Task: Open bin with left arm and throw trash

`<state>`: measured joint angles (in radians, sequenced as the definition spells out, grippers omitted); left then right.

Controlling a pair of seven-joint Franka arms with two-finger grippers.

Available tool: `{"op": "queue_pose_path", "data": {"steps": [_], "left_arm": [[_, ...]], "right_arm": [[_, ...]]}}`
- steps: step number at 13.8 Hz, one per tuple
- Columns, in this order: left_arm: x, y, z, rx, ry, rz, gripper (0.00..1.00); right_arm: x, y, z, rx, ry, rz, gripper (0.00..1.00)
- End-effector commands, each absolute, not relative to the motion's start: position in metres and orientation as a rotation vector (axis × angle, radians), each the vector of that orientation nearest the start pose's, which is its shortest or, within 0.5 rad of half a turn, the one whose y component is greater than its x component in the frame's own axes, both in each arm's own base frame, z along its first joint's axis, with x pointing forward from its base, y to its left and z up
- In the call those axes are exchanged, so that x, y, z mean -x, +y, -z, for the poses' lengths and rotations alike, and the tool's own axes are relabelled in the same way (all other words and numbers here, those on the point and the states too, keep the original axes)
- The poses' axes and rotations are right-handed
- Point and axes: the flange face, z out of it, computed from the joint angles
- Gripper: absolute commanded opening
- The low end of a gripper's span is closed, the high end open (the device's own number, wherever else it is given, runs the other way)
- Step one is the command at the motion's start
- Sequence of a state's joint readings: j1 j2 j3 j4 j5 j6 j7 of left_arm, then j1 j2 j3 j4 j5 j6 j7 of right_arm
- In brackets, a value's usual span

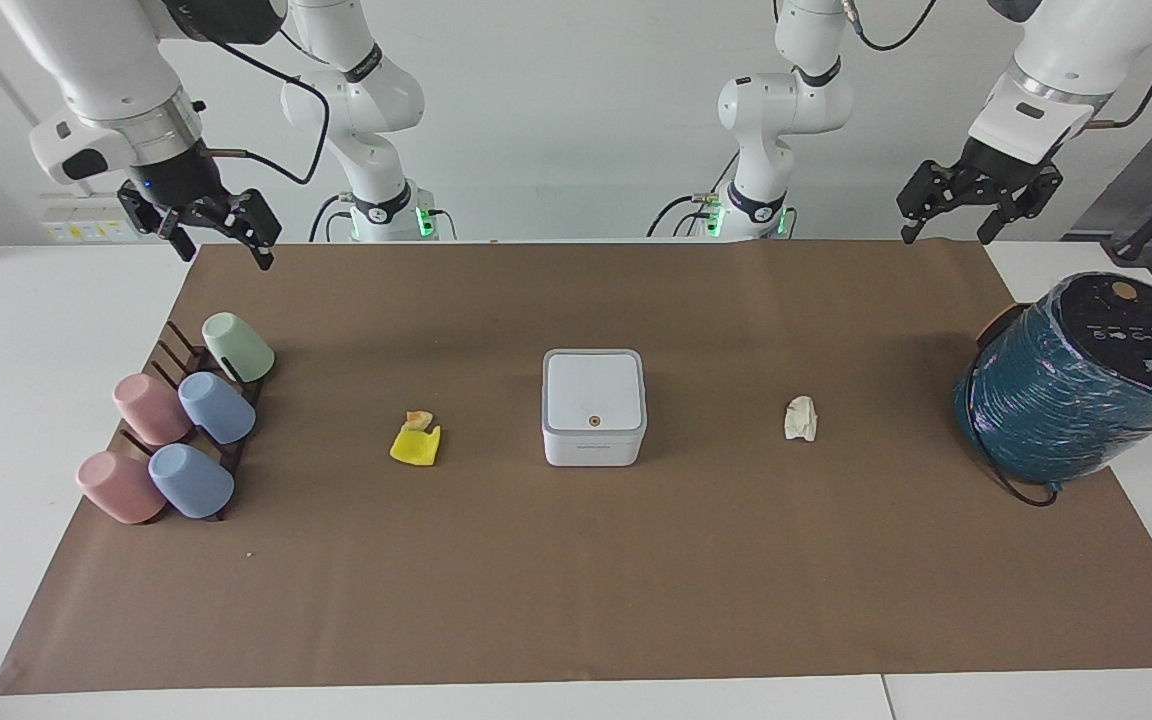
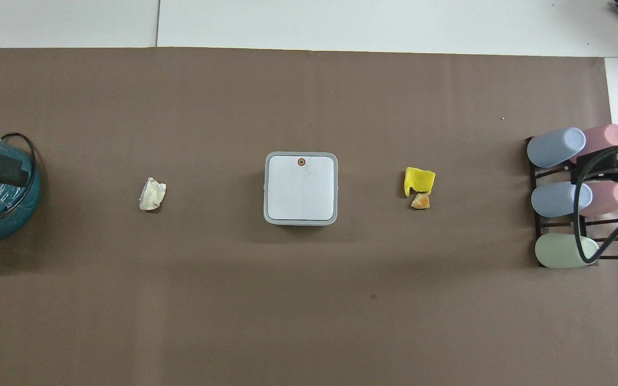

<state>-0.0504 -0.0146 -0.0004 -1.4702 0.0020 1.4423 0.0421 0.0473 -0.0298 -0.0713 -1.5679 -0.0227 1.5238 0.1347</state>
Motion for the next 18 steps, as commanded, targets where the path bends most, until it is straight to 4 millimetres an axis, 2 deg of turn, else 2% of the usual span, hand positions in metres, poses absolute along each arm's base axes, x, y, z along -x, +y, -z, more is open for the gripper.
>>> {"op": "queue_pose_path", "data": {"steps": [1,6,10,11,12,14,16,18], "left_arm": [[-0.531,-0.029,-0.669,3.142,0.17,-0.046,1.0],[-0.531,-0.027,-0.667,3.143,0.146,-0.039,1.0],[-0.536,-0.039,-0.665,3.144,0.133,0.021,1.0],[-0.536,-0.051,-0.662,3.142,0.169,0.031,1.0],[-0.533,-0.073,-0.658,3.14,0.234,0.064,1.0],[-0.525,-0.106,-0.648,3.134,0.328,0.115,1.0],[-0.524,-0.13,-0.642,3.129,0.39,0.153,0.35],[-0.524,-0.164,-0.626,3.123,0.467,0.193,0.05]], "right_arm": [[-0.539,-0.017,-0.641,3.166,0.275,0.001,1.0],[-0.539,-0.017,-0.641,3.166,0.275,0.004,1.0],[-0.539,-0.017,-0.641,3.166,0.27,0.003,1.0],[-0.539,-0.017,-0.64,3.167,0.263,-0.001,1.0],[-0.539,-0.018,-0.639,3.165,0.262,-0.004,1.0],[-0.537,-0.021,-0.635,3.155,0.273,-0.01,1.0],[-0.538,-0.021,-0.62,3.141,0.259,0.056,1.0],[-0.541,-0.016,-0.578,3.098,0.199,0.121,1.0]]}}
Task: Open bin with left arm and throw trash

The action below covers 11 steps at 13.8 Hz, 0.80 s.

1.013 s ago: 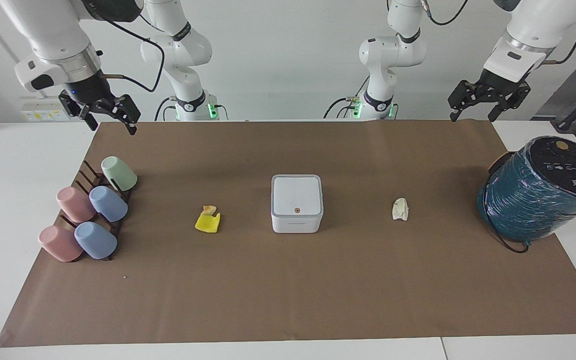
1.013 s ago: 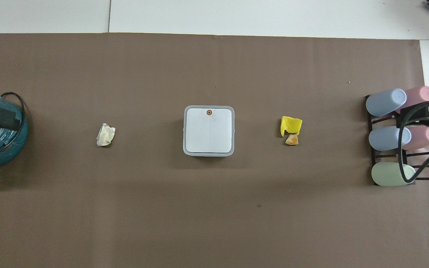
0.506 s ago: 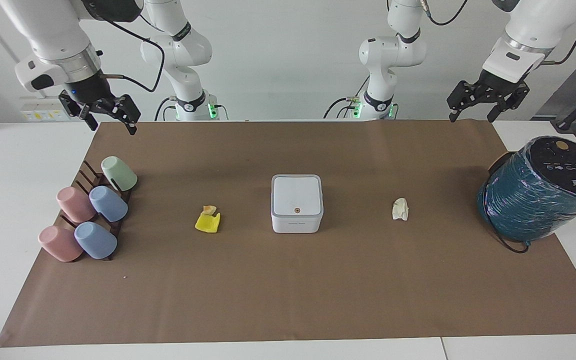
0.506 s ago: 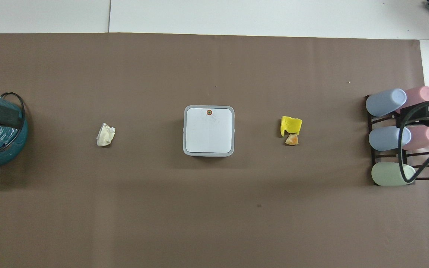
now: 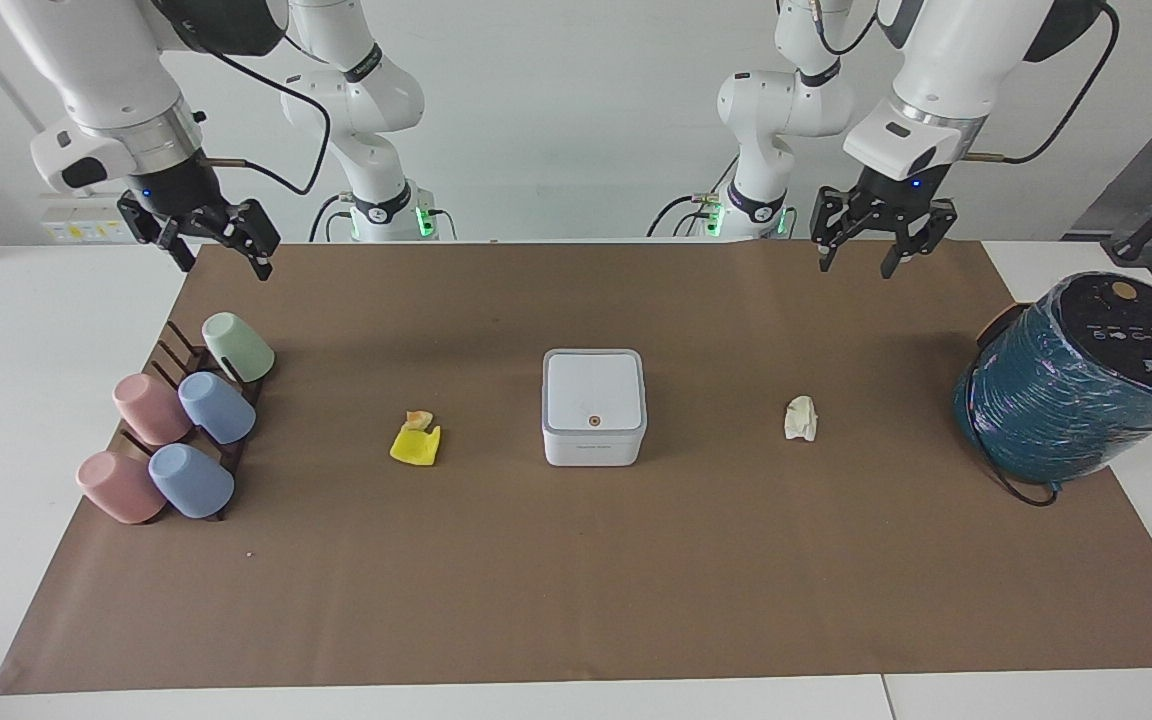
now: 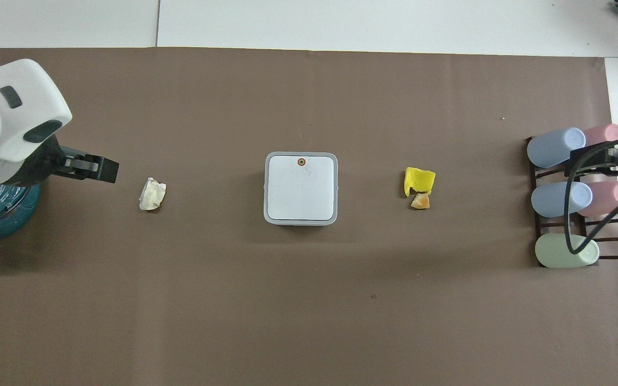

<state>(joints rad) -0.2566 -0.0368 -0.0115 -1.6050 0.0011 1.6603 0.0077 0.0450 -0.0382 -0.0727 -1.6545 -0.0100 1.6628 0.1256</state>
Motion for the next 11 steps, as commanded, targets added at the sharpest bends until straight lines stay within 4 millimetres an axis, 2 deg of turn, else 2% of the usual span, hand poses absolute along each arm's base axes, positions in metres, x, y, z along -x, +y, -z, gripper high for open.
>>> {"op": "queue_pose_path", "data": {"steps": [1,4,6,7,9,10,11], "left_arm": [[-0.522,-0.185,-0.615,3.128,0.473,0.218,0.0],[-0.516,-0.242,-0.578,3.138,0.513,0.255,0.0],[-0.519,-0.27,-0.565,3.14,0.553,0.296,0.0],[-0.521,-0.29,-0.551,3.155,0.515,0.302,0.0],[-0.523,-0.321,-0.529,3.159,0.497,0.335,0.0],[-0.522,-0.338,-0.513,3.153,0.506,0.321,0.0],[-0.524,-0.348,-0.51,3.161,0.496,0.352,0.0]], "right_arm": [[-0.544,-0.011,-0.56,3.079,0.193,0.162,1.0],[-0.574,0.015,-0.501,3.027,0.134,0.161,1.0],[-0.597,0.05,-0.451,3.016,0.075,0.149,1.0],[-0.607,0.06,-0.425,3.021,0.06,0.16,1.0],[-0.62,0.093,-0.385,3.006,0.013,0.196,1.0],[-0.625,0.101,-0.366,3.0,-0.013,0.214,1.0],[-0.628,0.105,-0.35,3.004,-0.05,0.22,1.0]]}}
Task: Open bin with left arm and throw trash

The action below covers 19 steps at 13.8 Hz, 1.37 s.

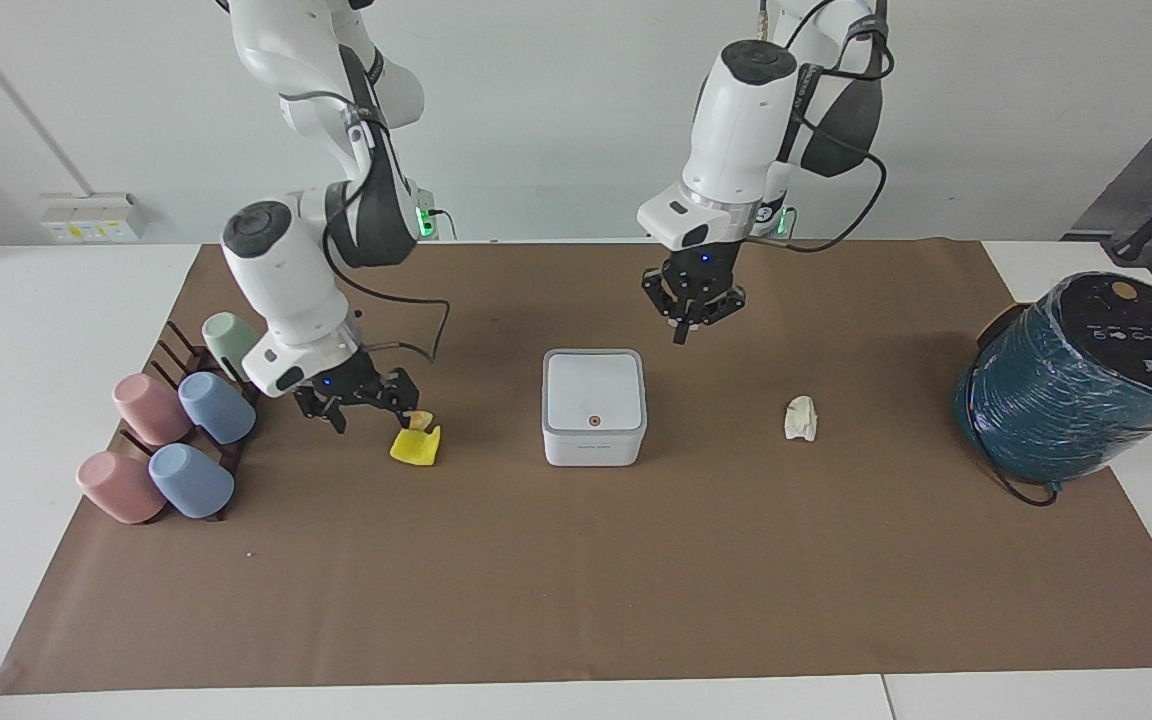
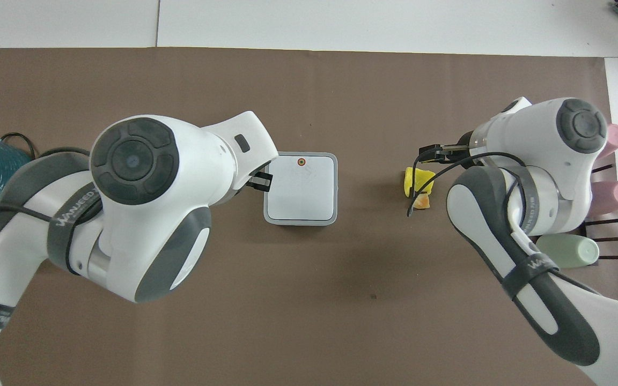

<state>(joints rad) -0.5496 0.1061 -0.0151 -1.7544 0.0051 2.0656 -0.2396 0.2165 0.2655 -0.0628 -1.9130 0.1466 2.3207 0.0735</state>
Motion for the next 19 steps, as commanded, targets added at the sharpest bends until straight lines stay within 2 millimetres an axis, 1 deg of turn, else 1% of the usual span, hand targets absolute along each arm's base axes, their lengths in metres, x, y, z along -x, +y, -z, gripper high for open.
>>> {"op": "queue_pose_path", "data": {"steps": [1,2,3,4,5,6,7,9,10,11,12,13,14,16,18,19], "left_arm": [[-0.528,-0.353,-0.507,3.171,0.493,0.398,0.0],[-0.53,-0.361,-0.503,3.18,0.5,0.432,0.0],[-0.531,-0.371,-0.493,3.181,0.514,0.436,0.0],[-0.532,-0.377,-0.484,3.182,0.501,0.422,0.0],[-0.536,-0.389,-0.467,3.182,0.498,0.402,0.0],[-0.548,-0.4,-0.46,3.193,0.493,0.447,0.0],[-0.552,-0.405,-0.457,3.197,0.494,0.472,0.0],[-0.553,-0.413,-0.441,3.192,0.5,0.445,0.0],[-0.556,-0.415,-0.432,3.19,0.5,0.433,0.0],[-0.559,-0.417,-0.427,3.192,0.501,0.447,0.0],[-0.561,-0.419,-0.421,3.194,0.501,0.463,0.0],[-0.561,-0.419,-0.418,3.179,0.516,0.469,0.0],[-0.56,-0.418,-0.414,3.172,0.519,0.458,0.0],[-0.556,-0.416,-0.403,3.163,0.527,0.422,0.0],[-0.554,-0.414,-0.399,3.157,0.532,0.403,0.0],[-0.549,-0.413,-0.393,3.154,0.538,0.389,0.0]], "right_arm": [[-0.629,0.105,-0.338,3.009,-0.071,0.201,1.0],[-0.627,0.109,-0.33,3.013,-0.087,0.181,1.0],[-0.62,0.112,-0.32,3.017,-0.091,0.153,1.0],[-0.616,0.111,-0.317,3.019,-0.079,0.134,1.0],[-0.609,0.11,-0.312,3.021,-0.069,0.101,1.0],[-0.603,0.108,-0.305,3.025,-0.066,0.078,1.0],[-0.6,0.107,-0.305,3.024,-0.064,0.076,1.0],[-0.593,0.106,-0.298,3.027,-0.059,0.055,1.0],[-0.594,0.106,-0.297,3.026,-0.052,0.055,1.0],[-0.595,0.106,-0.296,3.025,-0.038,0.063,1.0],[-0.594,0.106,-0.296,3.025,-0.039,0.052,0.66],[-0.594,0.106,-0.296,3.025,-0.04,0.04,0.28],[-0.593,0.107,-0.297,3.025,-0.031,0.021,0.0],[-0.596,0.108,-0.301,3.024,0.035,0.009,0.0],[-0.6,0.11,-0.307,3.021,0.058,-0.005,0.0],[-0.602,0.112,-0.312,3.019,0.081,-0.018,0.0]]}}
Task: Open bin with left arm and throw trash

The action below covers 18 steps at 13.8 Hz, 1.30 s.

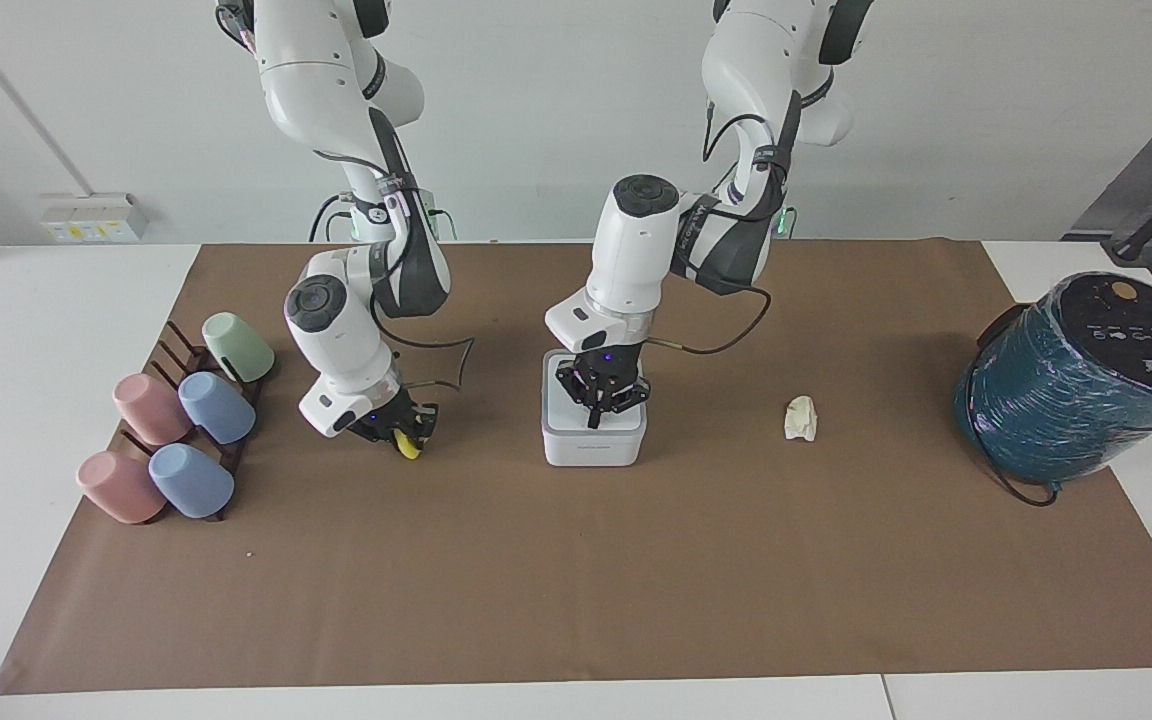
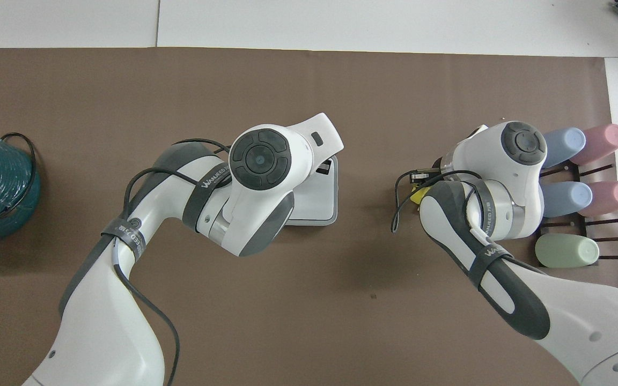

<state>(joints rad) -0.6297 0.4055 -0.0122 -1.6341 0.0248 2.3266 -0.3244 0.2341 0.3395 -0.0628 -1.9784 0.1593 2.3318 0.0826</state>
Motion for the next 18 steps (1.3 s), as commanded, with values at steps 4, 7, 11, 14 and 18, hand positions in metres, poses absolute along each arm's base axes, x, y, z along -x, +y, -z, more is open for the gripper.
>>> {"op": "queue_pose_path", "data": {"steps": [4,7,11,14,18], "left_arm": [[-0.542,-0.409,-0.392,3.126,0.548,0.304,0.0],[-0.534,-0.394,-0.446,3.123,0.526,0.287,0.0],[-0.508,-0.364,-0.491,3.078,0.488,0.116,0.0],[-0.499,-0.332,-0.508,3.041,0.423,-0.027,0.0],[-0.513,-0.281,-0.508,3.049,0.294,-0.06,0.0]], "right_arm": [[-0.616,0.107,-0.36,3.006,0.083,-0.068,0.0],[-0.613,0.094,-0.425,2.988,0.091,-0.017,0.0],[-0.593,0.074,-0.491,2.962,0.117,0.051,0.0],[-0.577,0.072,-0.519,2.954,0.104,0.04,0.0],[-0.569,0.122,-0.534,2.763,0.32,0.005,0.0]]}}
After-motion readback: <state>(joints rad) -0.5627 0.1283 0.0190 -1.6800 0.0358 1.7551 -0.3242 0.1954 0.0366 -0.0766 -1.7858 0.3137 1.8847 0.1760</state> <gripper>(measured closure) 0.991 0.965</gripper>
